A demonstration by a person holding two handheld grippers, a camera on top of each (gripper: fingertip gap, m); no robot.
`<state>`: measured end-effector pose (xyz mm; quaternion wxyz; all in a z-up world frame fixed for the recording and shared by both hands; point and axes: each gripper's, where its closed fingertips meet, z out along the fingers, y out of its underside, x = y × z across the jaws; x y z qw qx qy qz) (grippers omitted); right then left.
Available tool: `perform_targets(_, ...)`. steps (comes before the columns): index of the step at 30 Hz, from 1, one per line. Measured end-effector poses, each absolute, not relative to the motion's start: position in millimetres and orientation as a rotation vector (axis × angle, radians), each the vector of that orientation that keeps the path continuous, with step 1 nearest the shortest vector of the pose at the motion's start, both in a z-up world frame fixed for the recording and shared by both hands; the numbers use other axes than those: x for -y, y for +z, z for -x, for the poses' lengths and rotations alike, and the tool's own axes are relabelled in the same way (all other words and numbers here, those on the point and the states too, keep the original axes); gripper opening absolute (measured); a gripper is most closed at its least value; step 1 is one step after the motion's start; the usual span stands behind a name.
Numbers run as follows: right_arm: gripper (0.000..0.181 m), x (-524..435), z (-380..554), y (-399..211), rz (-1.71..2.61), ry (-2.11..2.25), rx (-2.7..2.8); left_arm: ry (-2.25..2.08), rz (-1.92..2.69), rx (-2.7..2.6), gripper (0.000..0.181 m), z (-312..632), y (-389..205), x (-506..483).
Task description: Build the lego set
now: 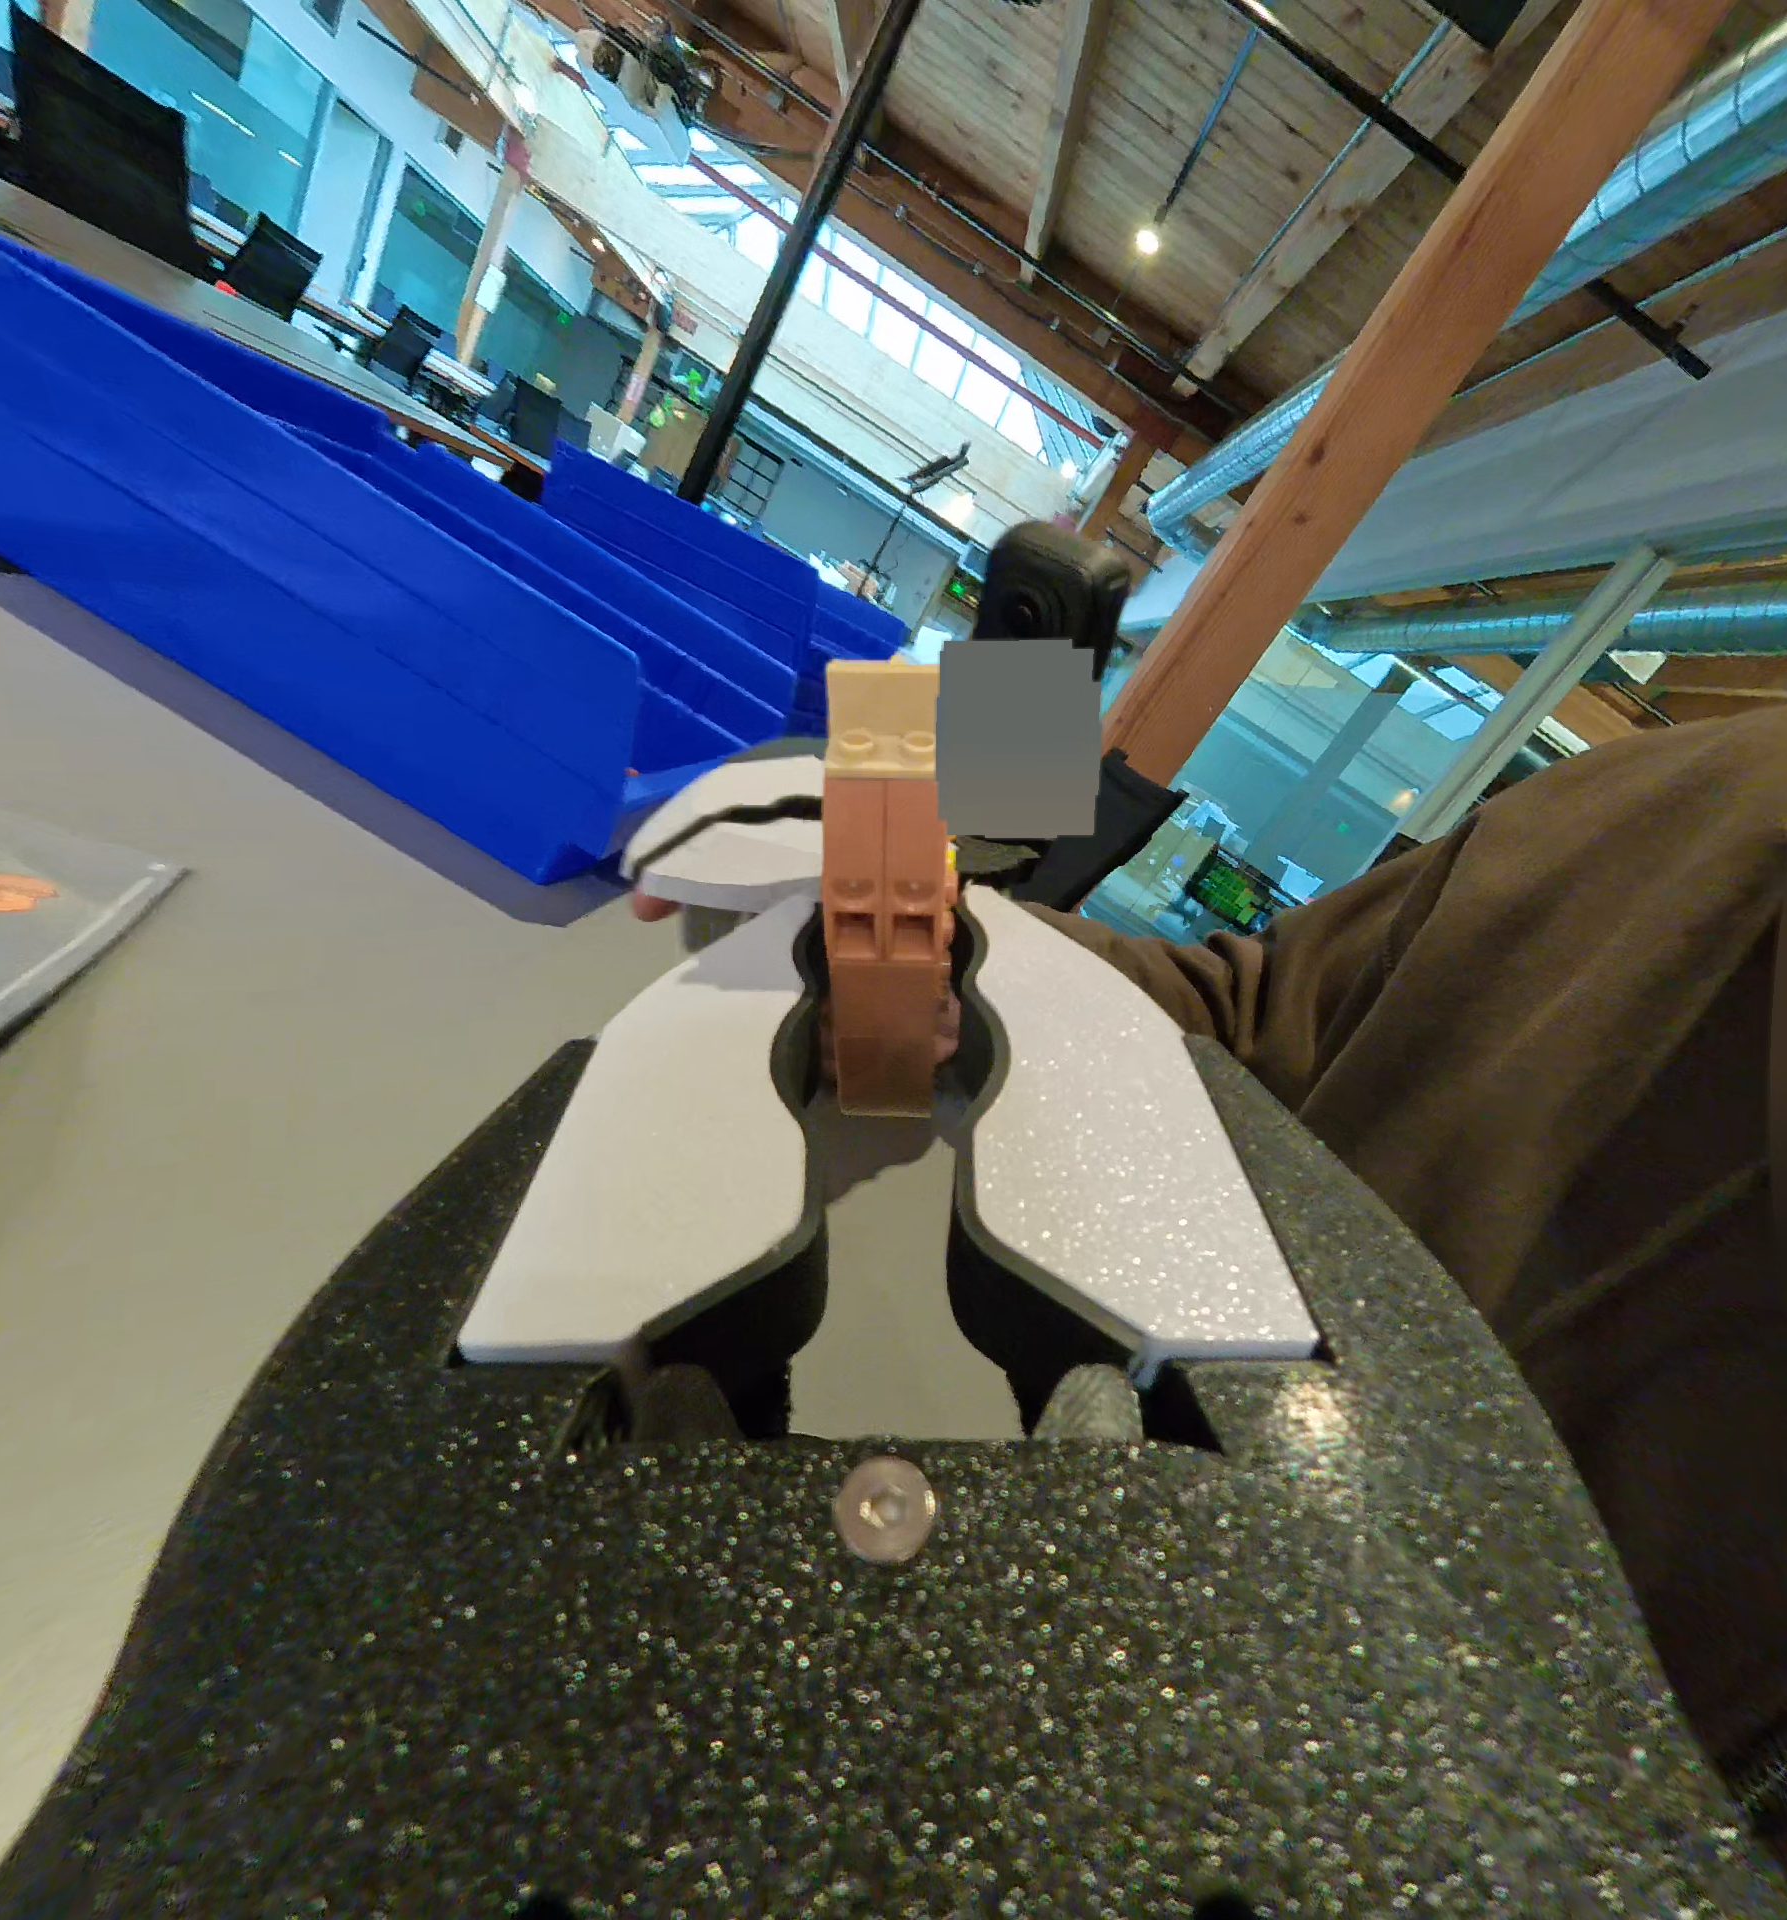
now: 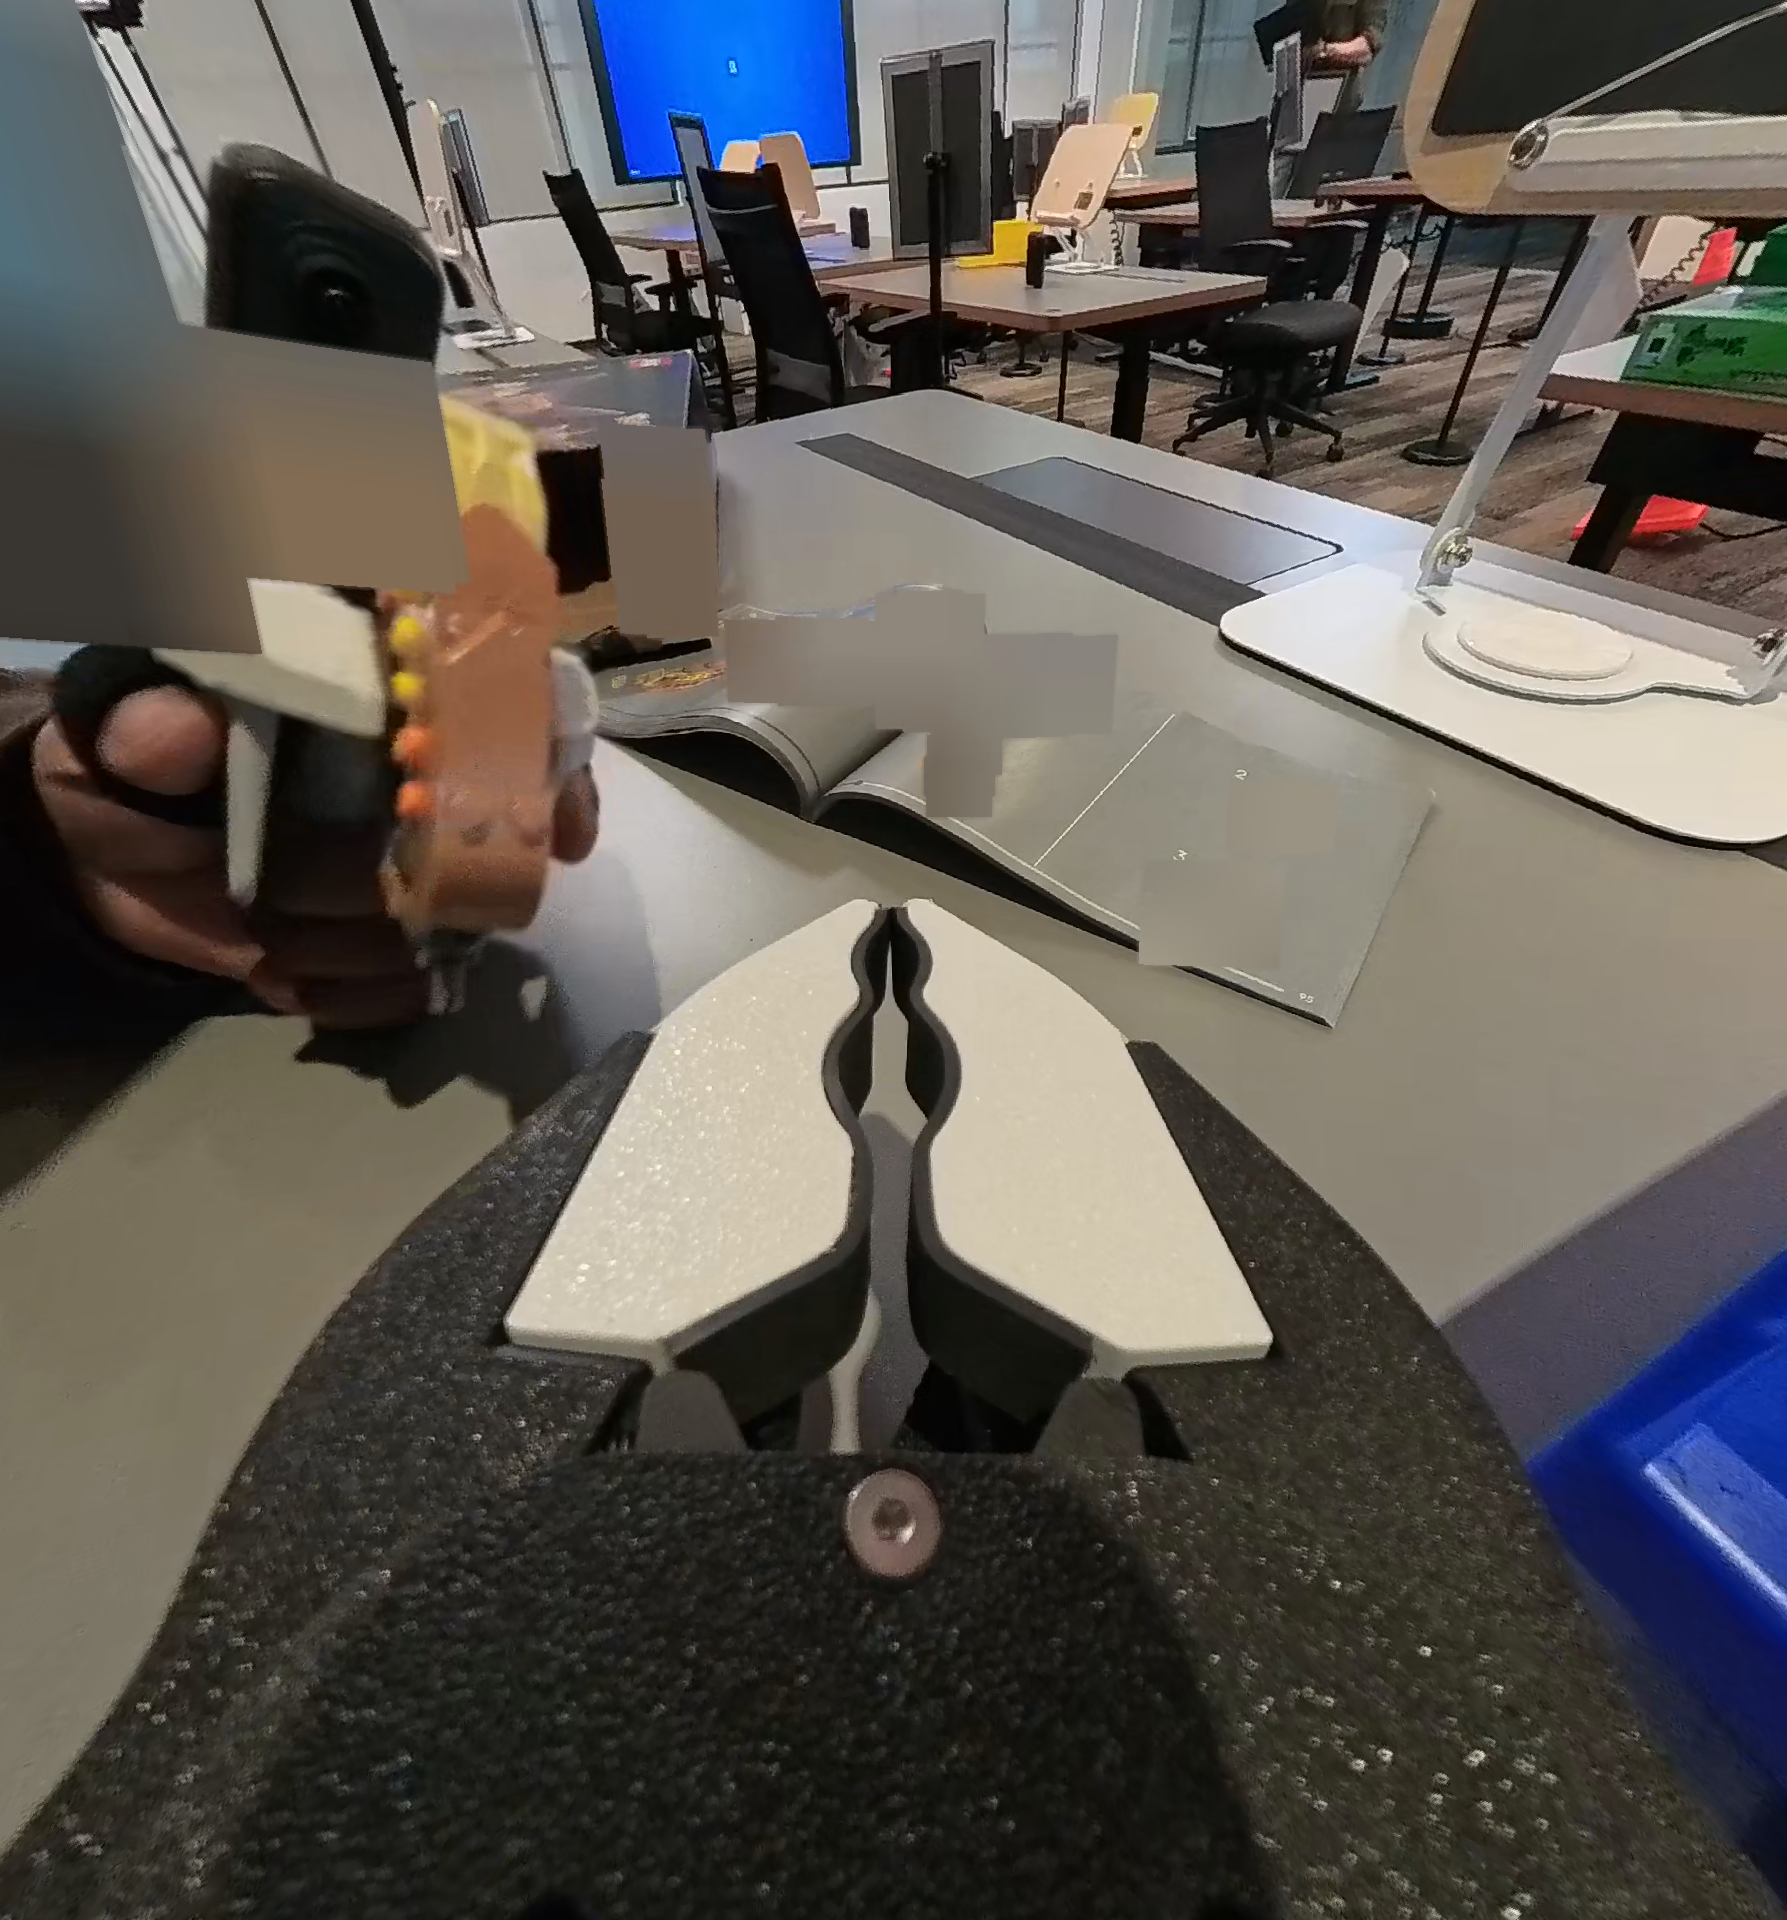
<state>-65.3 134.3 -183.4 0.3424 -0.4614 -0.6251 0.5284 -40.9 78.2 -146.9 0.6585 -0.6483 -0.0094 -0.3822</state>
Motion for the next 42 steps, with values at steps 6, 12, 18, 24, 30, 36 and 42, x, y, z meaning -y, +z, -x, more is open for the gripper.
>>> perform_targets(6,0.000,-134.7,65.5,-183.7,1.205,1.376,1.624,-0.860,1.511,-0.081,0.022,13.4,-150.9,-78.8)
perform_targets(12,0.000,-134.6,65.2,-184.2,1.208,1.375,1.628,-0.883,1.497,-0.055,0.022,15.0,-149.3,-80.8)
perform_targets(18,0.000,-135.3,66.0,-185.1,1.221,1.378,1.629,-0.930,1.484,-0.054,0.022,9.5,-147.6,-79.7)
perform_targets(24,0.000,-134.9,66.1,-185.4,1.221,1.378,1.634,-0.958,1.472,-0.032,0.022,12.0,-146.3,-79.0)
perform_targets(30,0.000,-134.2,65.7,-185.4,1.216,1.379,1.639,-0.963,1.472,-0.029,0.022,12.3,-146.4,-79.6)
perform_targets(36,0.000,-134.2,65.8,-185.5,1.216,1.379,1.640,-0.965,1.470,-0.027,0.022,12.7,-146.3,-79.4)
perform_targets(42,0.000,-134.3,65.8,-185.5,1.216,1.380,1.641,-0.967,1.470,-0.025,0.022,13.1,-146.4,-79.5)
